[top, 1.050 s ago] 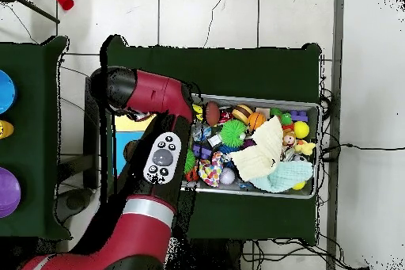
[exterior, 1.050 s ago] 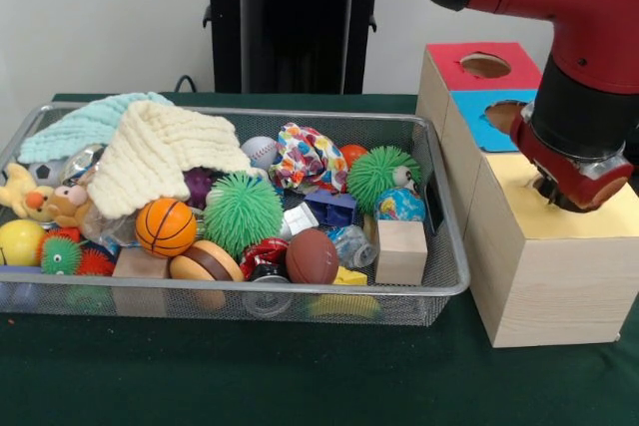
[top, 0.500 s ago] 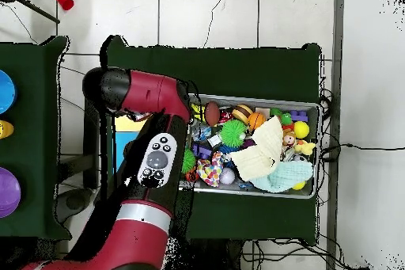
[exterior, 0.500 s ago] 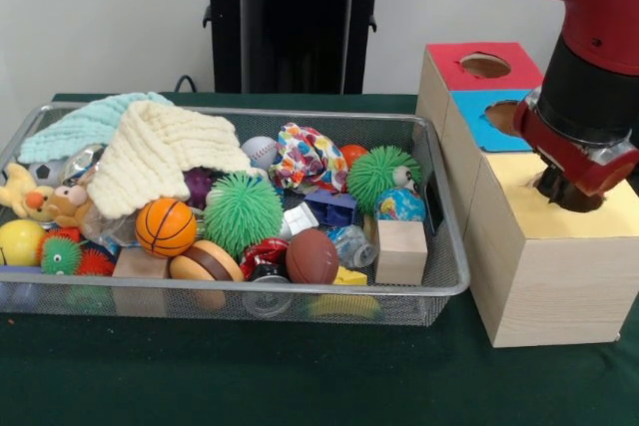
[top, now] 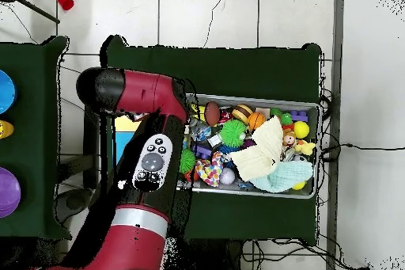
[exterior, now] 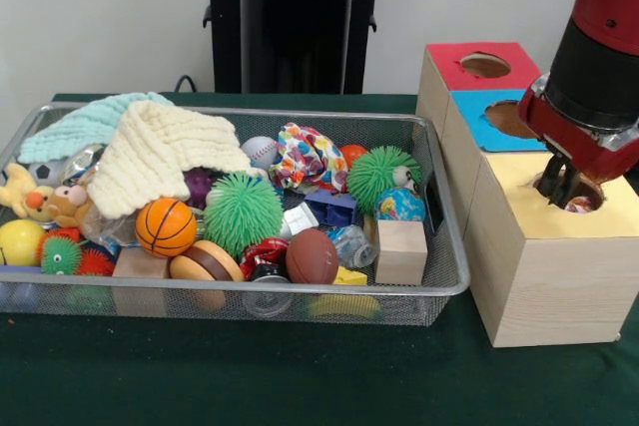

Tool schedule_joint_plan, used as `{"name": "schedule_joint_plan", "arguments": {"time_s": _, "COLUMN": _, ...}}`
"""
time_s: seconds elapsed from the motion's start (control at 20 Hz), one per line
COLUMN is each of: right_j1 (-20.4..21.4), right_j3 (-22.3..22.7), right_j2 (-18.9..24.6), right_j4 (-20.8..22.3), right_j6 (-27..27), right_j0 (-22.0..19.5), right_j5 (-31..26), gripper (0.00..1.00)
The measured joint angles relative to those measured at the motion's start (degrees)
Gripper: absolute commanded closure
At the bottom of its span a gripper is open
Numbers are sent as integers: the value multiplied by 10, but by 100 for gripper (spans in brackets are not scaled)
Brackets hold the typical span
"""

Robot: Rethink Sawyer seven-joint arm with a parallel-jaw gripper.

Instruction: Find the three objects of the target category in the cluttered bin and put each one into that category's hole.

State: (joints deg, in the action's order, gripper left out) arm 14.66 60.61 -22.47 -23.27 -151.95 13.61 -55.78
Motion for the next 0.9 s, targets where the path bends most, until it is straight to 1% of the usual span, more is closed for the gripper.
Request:
{"name": "schedule_joint_plan", "arguments": {"time_s": 0.45, "right_j1": 18, "right_j3": 0, "right_j2": 0, "right_j4": 13, "right_j6": 0, "right_j0": -1, "right_j5": -11, "gripper": 100}}
{"name": "schedule_joint_plan", "arguments": {"time_s": 0.9, "right_j1": 49, "right_j3": 0, "right_j2": -1, "right_j4": 17, "right_j6": 0, "right_j0": -13, "right_j5": -12, "gripper": 100}}
